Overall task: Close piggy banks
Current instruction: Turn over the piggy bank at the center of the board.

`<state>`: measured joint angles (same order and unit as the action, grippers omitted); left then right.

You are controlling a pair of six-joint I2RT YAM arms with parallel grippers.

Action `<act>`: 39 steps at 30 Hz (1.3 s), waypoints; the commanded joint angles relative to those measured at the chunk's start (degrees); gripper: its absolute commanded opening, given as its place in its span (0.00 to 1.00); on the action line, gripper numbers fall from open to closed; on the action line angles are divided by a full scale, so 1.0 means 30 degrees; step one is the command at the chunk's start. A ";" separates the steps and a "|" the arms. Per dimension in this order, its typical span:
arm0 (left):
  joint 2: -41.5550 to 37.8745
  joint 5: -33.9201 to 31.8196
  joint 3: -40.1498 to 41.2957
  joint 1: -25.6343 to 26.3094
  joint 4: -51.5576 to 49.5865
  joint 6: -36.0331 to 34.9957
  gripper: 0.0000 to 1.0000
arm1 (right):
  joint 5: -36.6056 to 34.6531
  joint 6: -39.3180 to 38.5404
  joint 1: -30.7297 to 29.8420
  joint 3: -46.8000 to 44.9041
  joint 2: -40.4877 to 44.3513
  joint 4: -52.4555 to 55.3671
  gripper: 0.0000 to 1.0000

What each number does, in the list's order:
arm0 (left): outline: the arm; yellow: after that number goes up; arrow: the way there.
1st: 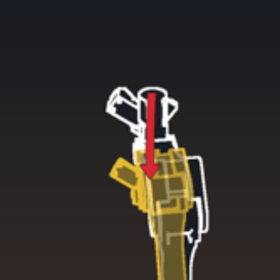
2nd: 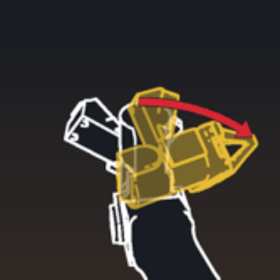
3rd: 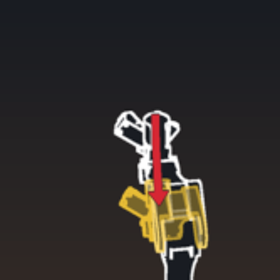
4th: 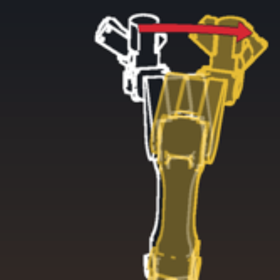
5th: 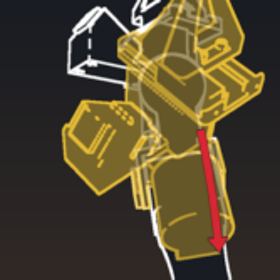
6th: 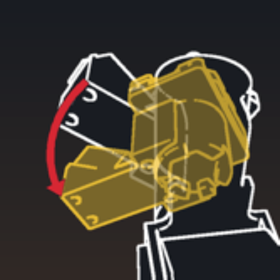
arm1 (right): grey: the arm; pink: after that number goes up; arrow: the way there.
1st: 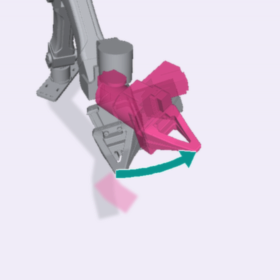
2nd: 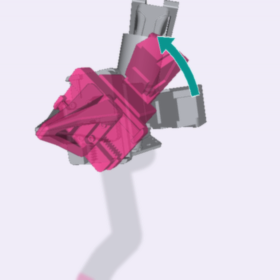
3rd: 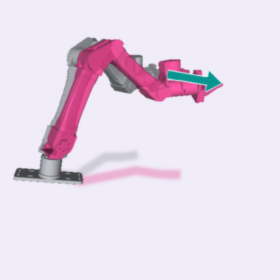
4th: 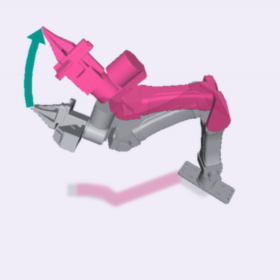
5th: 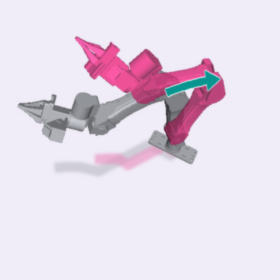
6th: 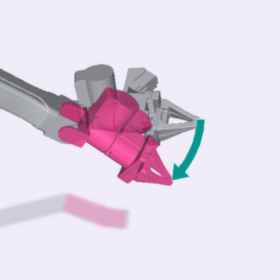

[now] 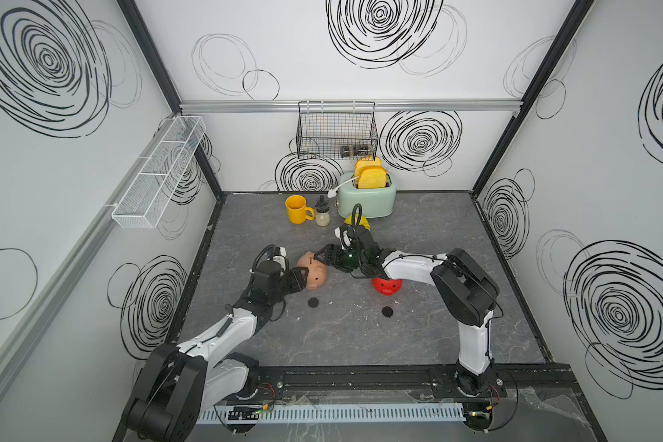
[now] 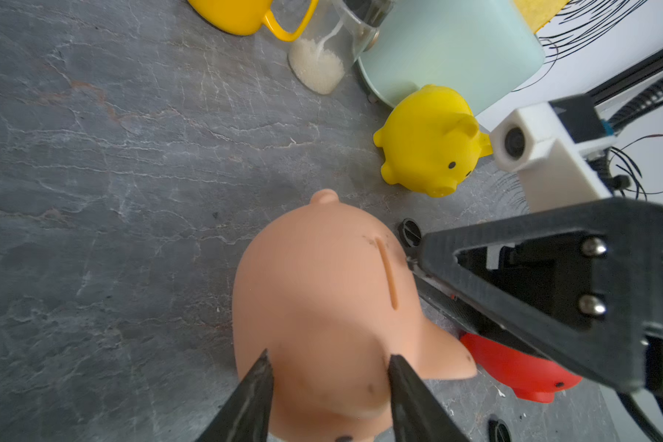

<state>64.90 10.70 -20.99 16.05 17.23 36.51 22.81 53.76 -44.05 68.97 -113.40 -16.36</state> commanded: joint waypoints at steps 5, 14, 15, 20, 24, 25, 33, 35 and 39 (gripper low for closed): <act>0.0674 0.0767 0.0361 -0.0311 0.1634 0.0598 0.57 | 0.0192 -0.0044 -0.0111 0.0645 -0.0423 0.0091 0.77; 0.0420 0.0682 0.0074 -0.0510 0.1375 0.0632 0.60 | 0.0249 -0.0107 -0.0110 0.0728 -0.0559 0.0146 0.78; 0.0444 0.0624 -0.0043 -0.0531 0.1288 0.0632 0.61 | 0.0300 -0.0092 -0.0110 0.0711 -0.0593 0.0144 0.78; 0.0443 0.0568 -0.0456 -0.0597 0.1148 0.0661 0.61 | 0.0366 -0.0165 -0.0111 0.0770 -0.0540 0.0180 0.78; 0.0695 0.0579 -0.0648 -0.0581 0.1125 0.0545 0.59 | 0.0421 -0.0165 -0.0111 0.0886 -0.0675 0.0289 0.78; 0.0756 0.0540 -0.0699 -0.0599 0.1049 0.0544 0.59 | 0.0454 -0.0165 -0.0111 0.0915 -0.0716 0.0297 0.78; 0.1069 0.0566 -0.0766 -0.0629 0.1264 0.0482 0.52 | 0.0513 -0.0180 -0.0111 0.1004 -0.0869 0.0327 0.78; 0.1166 0.0623 -0.0708 -0.0606 0.1362 0.0514 0.50 | 0.0561 -0.0179 -0.0110 0.1041 -0.0880 0.0355 0.78; 0.1195 0.0625 -0.0620 -0.0622 0.1404 0.0487 0.47 | 0.0586 -0.0194 -0.0111 0.1034 -0.0856 0.0355 0.78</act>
<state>67.57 12.21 -22.04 14.55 20.05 37.65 23.92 53.54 -44.12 70.54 -115.20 -15.97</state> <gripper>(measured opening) 0.472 0.779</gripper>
